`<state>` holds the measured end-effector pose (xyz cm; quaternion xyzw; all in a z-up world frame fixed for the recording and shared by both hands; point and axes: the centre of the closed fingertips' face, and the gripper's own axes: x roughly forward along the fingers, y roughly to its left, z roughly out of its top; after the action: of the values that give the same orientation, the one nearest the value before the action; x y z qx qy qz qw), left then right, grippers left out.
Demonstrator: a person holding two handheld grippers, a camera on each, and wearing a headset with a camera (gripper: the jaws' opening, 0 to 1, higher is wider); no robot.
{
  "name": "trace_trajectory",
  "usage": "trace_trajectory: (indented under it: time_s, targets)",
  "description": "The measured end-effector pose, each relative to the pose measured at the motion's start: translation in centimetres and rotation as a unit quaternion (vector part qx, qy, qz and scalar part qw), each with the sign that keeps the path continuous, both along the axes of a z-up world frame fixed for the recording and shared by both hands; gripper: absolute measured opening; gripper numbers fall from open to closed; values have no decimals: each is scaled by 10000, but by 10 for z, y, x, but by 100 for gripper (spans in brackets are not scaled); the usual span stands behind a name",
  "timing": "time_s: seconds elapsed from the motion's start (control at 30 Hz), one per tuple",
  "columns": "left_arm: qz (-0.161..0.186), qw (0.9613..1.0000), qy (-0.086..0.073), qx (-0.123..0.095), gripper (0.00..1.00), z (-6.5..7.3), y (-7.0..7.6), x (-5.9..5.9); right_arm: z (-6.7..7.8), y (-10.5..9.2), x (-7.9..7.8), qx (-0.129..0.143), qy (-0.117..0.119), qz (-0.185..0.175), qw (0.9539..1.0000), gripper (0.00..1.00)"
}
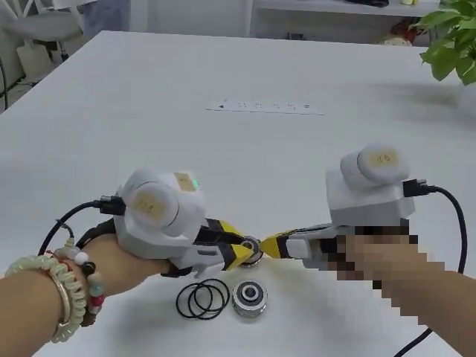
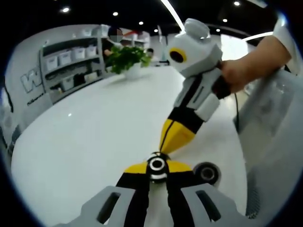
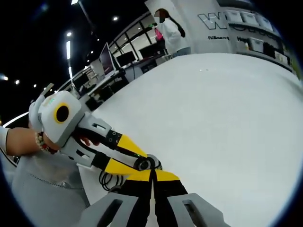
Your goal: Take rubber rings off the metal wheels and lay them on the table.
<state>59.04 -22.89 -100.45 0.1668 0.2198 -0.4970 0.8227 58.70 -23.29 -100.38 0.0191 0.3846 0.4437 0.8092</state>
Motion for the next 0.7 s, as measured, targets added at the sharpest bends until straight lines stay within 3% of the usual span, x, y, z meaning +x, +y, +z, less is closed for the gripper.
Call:
trace_trajectory:
  time_s: [0.7]
  targets:
    - [23, 10000, -2, -35, 14, 0, 1, 0, 5, 6, -2, -17, -157, 148, 9998, 0]
